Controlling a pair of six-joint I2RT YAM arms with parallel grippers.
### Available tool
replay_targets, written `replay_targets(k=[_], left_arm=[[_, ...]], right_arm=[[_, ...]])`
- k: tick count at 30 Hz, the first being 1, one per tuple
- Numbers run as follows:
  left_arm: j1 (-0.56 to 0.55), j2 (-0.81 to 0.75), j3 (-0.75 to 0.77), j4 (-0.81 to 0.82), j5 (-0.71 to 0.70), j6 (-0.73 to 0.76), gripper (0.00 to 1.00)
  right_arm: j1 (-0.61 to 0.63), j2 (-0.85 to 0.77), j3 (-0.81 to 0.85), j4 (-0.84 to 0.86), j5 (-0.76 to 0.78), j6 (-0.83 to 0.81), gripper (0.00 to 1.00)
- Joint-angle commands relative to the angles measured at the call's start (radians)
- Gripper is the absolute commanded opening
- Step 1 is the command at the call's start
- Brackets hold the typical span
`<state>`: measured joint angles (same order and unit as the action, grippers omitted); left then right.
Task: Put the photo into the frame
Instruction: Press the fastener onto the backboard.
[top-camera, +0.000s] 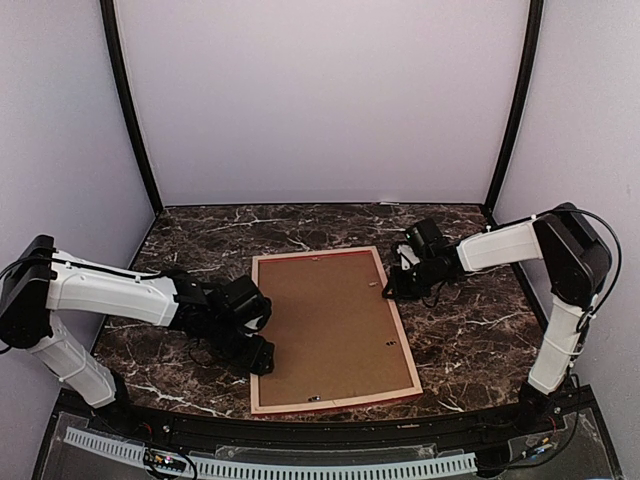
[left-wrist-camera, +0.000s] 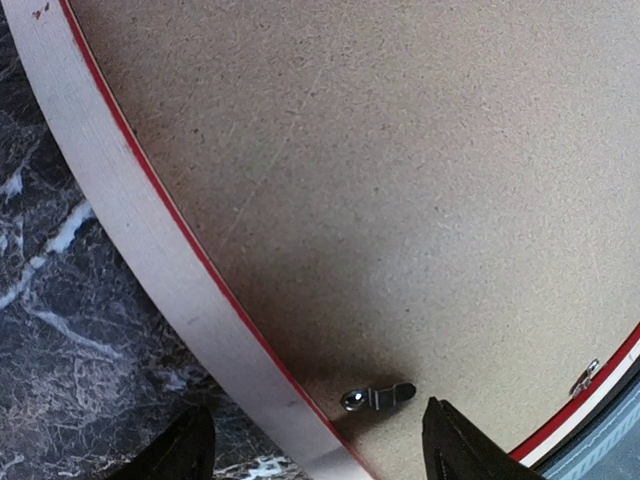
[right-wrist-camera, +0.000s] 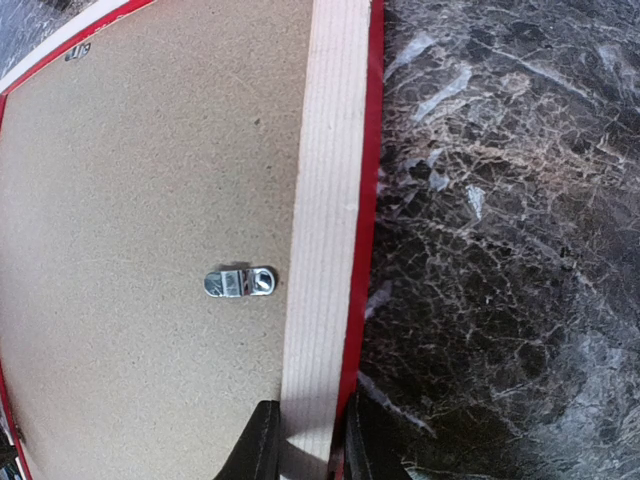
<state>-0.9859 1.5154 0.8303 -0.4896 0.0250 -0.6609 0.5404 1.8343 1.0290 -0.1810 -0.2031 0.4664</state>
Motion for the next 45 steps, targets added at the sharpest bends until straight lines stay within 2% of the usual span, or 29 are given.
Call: replay_targets(k=[1, 18, 35, 45], left_arm=[[-0.005, 0.022, 0.011, -0.039, -0.029, 0.007, 0.74], [-0.004, 0.076, 0.043, -0.054, -0.089, 0.031, 0.66], [0.002, 0.133, 0.054, 0.005, -0.109, -0.007, 0.41], [0.006, 0.112, 0.035, 0.023, -0.083, -0.038, 0.35]], right_arm=[[-0.002, 0.016, -0.021, 0.006, -0.026, -0.010, 0.14], [-0.003, 0.025, -0.021, 0.010, -0.037, -0.015, 0.14], [-0.002, 0.020, -0.037, 0.020, -0.042, -0.014, 0.14], [-0.002, 0.023, -0.042, 0.027, -0.049, -0.013, 0.13]])
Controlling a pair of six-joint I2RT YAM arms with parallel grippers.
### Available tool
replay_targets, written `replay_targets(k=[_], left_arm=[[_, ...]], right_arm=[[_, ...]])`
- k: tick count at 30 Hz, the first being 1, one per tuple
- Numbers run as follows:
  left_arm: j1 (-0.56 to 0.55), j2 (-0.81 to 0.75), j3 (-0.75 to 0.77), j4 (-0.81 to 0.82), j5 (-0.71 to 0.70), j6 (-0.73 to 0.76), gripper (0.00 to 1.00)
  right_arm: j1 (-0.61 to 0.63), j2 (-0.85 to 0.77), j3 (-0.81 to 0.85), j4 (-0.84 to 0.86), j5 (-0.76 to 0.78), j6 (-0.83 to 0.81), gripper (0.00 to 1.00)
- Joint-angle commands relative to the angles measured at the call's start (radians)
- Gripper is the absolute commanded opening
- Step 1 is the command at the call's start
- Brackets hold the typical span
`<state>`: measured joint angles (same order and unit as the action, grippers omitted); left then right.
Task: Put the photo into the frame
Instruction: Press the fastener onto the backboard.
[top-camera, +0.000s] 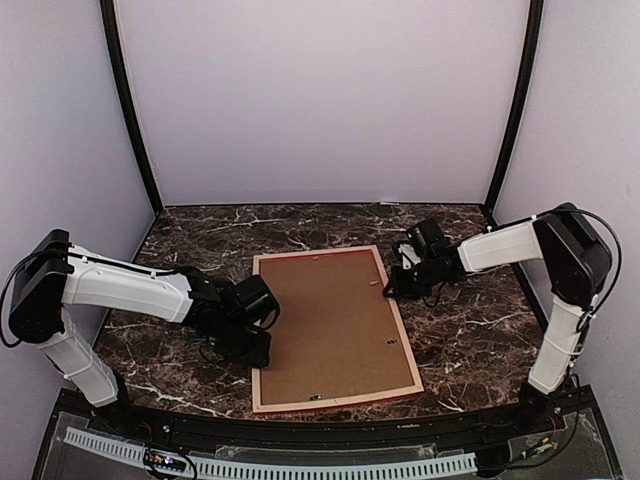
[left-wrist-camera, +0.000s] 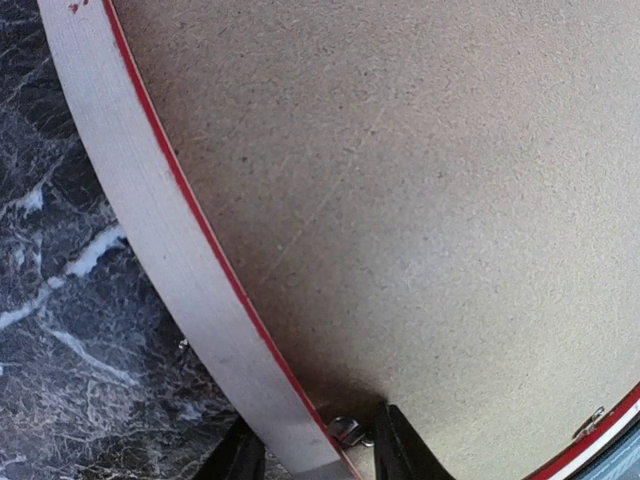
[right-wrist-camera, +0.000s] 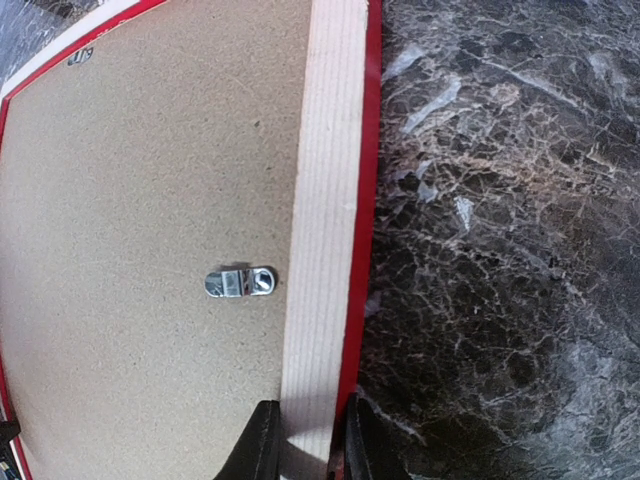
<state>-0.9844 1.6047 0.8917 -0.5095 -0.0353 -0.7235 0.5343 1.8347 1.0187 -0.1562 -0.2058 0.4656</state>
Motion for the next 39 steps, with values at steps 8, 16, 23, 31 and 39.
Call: replay_targets(k=[8, 16, 23, 31, 39], left_arm=[[0.021, -0.004, -0.050, 0.094, -0.008, -0.011, 0.45], [0.051, -0.058, -0.095, 0.124, -0.011, -0.037, 0.47], [0.060, -0.086, -0.137, 0.121, 0.007, -0.056, 0.41], [0.060, -0.092, -0.182, 0.114, 0.032, -0.071, 0.39], [0.060, -0.130, -0.204, 0.057, 0.070, -0.073, 0.35]], right_arm=[[0.004, 0.018, -0.035, 0.005, -0.051, -0.013, 0.13], [0.004, 0.018, -0.039, 0.010, -0.056, -0.010, 0.13], [0.004, 0.023, -0.037, 0.012, -0.060, -0.011, 0.13], [0.004, 0.028, -0.031, 0.008, -0.063, -0.014, 0.13], [0.004, 0.031, -0.020, 0.002, -0.063, -0.016, 0.13]])
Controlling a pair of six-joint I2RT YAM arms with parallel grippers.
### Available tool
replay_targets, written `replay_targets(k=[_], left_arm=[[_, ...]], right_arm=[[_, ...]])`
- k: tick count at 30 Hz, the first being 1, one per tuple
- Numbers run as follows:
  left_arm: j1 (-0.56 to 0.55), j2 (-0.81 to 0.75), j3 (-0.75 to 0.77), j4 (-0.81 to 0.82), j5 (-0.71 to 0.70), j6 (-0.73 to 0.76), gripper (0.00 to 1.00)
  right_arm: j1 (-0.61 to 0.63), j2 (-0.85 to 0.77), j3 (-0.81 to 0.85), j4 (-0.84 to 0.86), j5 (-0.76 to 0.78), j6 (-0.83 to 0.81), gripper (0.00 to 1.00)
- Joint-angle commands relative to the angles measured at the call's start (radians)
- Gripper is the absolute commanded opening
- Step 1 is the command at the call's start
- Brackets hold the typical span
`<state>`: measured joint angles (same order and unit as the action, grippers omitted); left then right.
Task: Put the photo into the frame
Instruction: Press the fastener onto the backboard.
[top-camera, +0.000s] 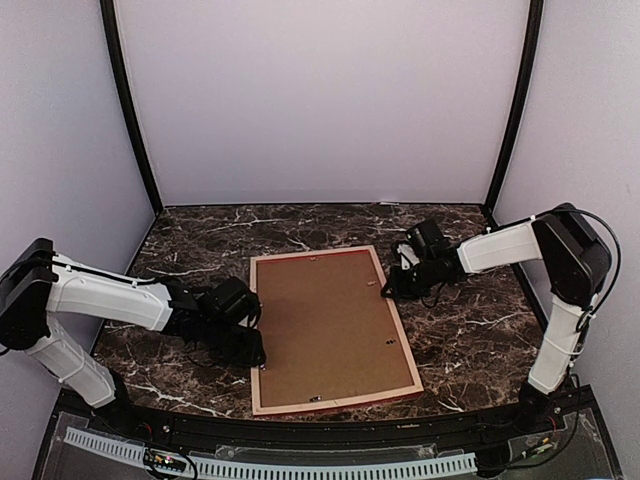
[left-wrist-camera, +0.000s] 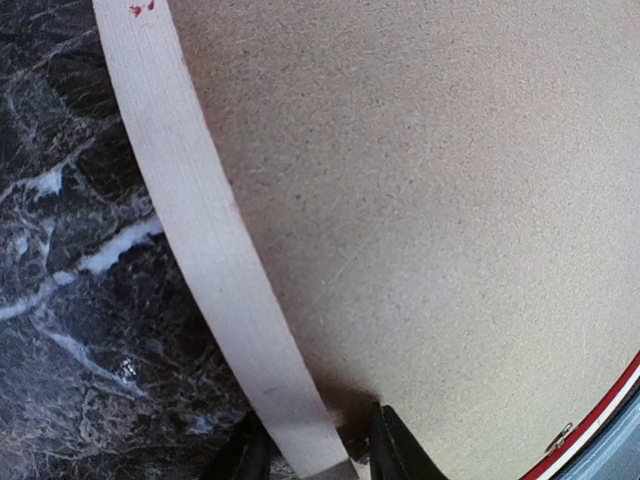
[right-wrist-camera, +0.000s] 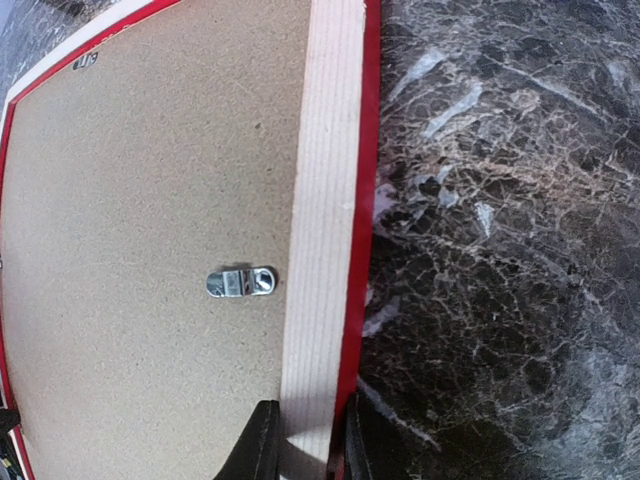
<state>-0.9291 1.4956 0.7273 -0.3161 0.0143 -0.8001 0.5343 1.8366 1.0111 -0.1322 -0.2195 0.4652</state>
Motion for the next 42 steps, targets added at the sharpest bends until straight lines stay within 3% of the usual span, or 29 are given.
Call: replay_targets(k=[1, 18, 27, 33, 42], left_arm=[[0.005, -0.025, -0.040, -0.139, 0.026, 0.004, 0.35], [0.036, -0.022, 0.000, -0.111, 0.115, 0.070, 0.28], [0.054, -0.073, 0.054, -0.165, 0.117, 0.107, 0.53], [0.030, -0.060, 0.074, -0.207, 0.109, 0.114, 0.59], [0.001, 0.008, 0.101, -0.216, 0.092, 0.104, 0.60]], right_arm=[[0.004, 0.030, -0.012, -0.022, -0.049, -0.015, 0.13], [0.003, 0.029, -0.014, -0.020, -0.052, -0.017, 0.13], [0.004, 0.039, -0.021, -0.003, -0.059, -0.012, 0.12], [0.003, 0.046, -0.025, 0.005, -0.063, -0.010, 0.12], [0.004, 0.044, -0.034, 0.010, -0.067, -0.010, 0.12]])
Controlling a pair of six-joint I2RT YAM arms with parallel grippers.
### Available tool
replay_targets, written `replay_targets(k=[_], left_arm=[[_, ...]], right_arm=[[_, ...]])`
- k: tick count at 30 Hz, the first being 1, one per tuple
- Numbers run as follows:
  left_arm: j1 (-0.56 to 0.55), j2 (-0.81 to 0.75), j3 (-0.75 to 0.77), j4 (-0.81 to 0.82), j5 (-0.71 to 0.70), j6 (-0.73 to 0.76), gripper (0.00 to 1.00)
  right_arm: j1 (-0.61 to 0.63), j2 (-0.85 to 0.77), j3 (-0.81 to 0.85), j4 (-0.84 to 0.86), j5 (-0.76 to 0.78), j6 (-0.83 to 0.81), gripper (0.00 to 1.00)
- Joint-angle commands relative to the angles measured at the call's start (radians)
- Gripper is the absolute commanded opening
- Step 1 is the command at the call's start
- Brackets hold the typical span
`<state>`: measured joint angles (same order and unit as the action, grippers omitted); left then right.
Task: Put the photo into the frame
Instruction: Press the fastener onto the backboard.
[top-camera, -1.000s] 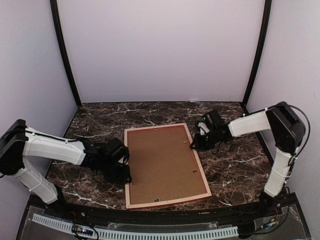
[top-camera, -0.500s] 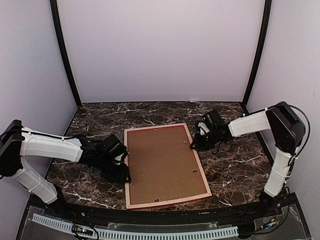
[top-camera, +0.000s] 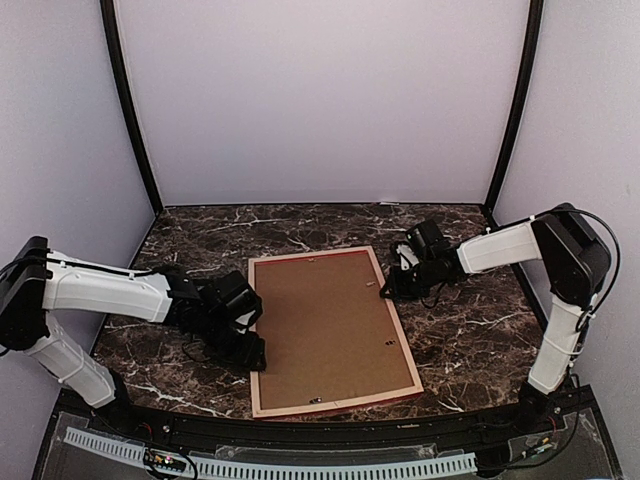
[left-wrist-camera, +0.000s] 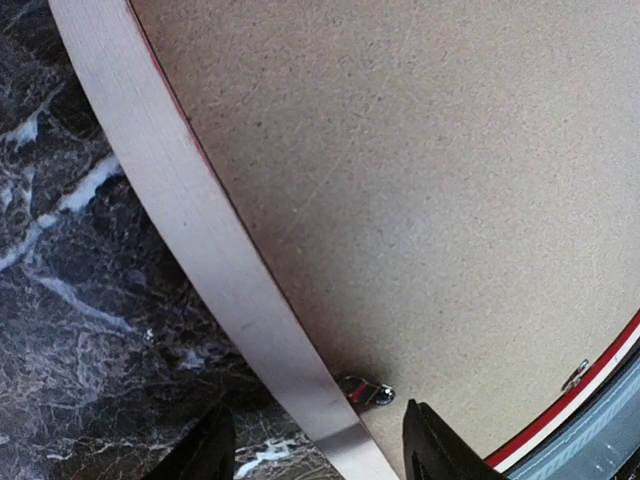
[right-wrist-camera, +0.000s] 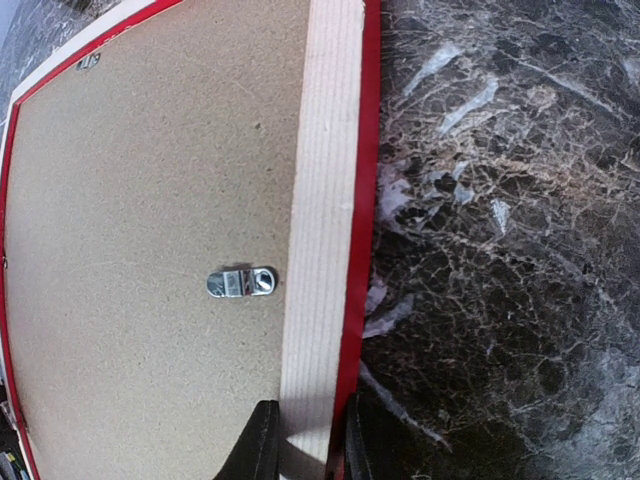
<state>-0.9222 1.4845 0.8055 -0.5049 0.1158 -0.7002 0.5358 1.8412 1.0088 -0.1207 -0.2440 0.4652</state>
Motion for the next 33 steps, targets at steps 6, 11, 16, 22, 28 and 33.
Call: replay_targets(k=[6, 11, 16, 22, 28, 33], left_arm=[[-0.006, 0.045, 0.026, 0.021, -0.027, -0.031, 0.60], [-0.006, 0.053, 0.035, 0.015, -0.030, -0.035, 0.57], [-0.006, 0.042, 0.033, -0.022, -0.046, -0.028, 0.55], [-0.007, 0.017, 0.053, -0.094, -0.037, -0.007, 0.58], [-0.007, 0.024, 0.057, -0.109, -0.029, -0.008, 0.58], [-0.008, 0.058, 0.063, -0.114, -0.038, -0.006, 0.54]], right_arm=[[0.002, 0.036, -0.036, -0.002, -0.043, -0.011, 0.12], [0.003, 0.032, -0.036, -0.004, -0.040, -0.013, 0.12], [0.002, 0.039, -0.037, 0.003, -0.046, -0.010, 0.12], [0.001, 0.043, -0.035, 0.003, -0.046, -0.011, 0.12], [0.003, 0.043, -0.036, 0.006, -0.048, -0.010, 0.12], [0.001, 0.044, -0.033, 0.003, -0.048, -0.013, 0.12]])
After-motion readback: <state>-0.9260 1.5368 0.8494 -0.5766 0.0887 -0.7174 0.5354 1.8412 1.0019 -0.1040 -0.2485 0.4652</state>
